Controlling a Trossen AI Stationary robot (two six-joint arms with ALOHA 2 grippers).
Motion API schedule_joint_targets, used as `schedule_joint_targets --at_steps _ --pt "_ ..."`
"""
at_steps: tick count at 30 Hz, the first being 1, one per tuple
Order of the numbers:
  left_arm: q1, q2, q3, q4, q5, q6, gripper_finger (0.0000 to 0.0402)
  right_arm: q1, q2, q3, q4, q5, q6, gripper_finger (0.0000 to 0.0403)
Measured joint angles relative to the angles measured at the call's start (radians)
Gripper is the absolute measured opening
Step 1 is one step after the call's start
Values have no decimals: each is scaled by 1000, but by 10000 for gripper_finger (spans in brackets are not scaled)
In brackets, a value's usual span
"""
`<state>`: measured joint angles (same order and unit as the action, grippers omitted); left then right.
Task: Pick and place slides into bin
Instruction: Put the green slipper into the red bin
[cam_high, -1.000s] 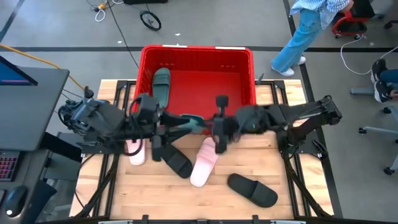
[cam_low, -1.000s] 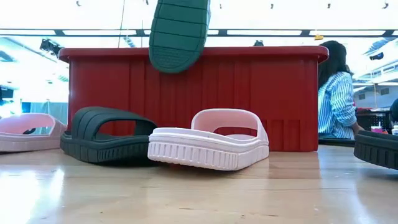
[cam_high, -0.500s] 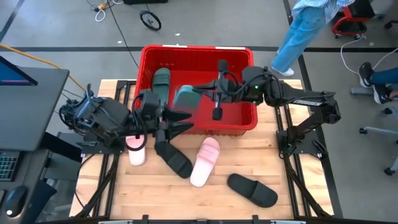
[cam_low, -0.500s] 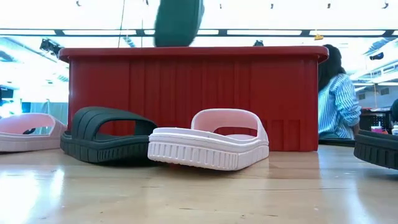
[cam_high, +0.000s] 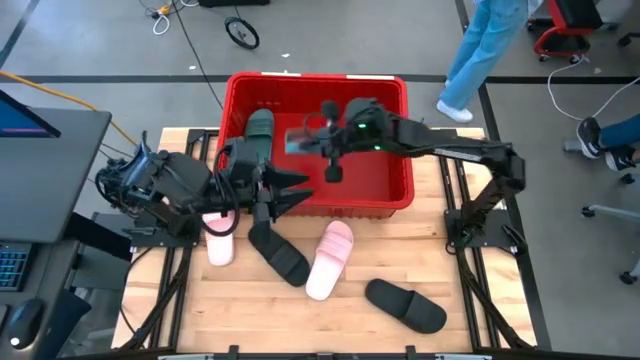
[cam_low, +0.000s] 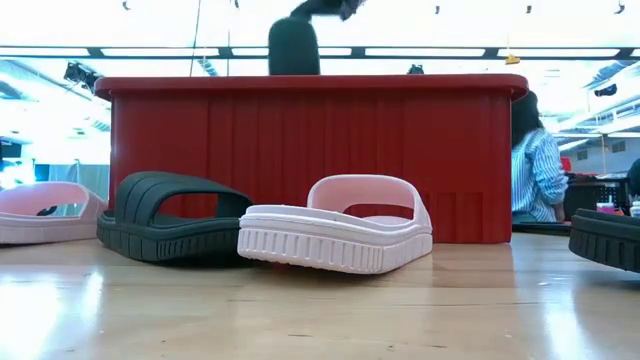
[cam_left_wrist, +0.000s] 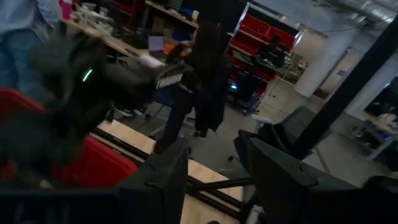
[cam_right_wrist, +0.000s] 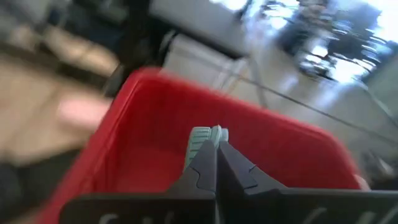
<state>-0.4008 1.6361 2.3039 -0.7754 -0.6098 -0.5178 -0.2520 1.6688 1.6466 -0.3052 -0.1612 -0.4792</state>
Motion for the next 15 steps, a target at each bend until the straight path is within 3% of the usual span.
schedule_joint_targets --at_steps 3,8,15 --pt "25 -3 0 1 0 59 172 -8 71 -2 14 -70 -204 0" --pt "54 -10 0 -6 0 93 172 -11 203 -3 49 59 -329 0" --pt "58 -18 1 -77 3 95 172 -12 263 0 254 198 -453 0"
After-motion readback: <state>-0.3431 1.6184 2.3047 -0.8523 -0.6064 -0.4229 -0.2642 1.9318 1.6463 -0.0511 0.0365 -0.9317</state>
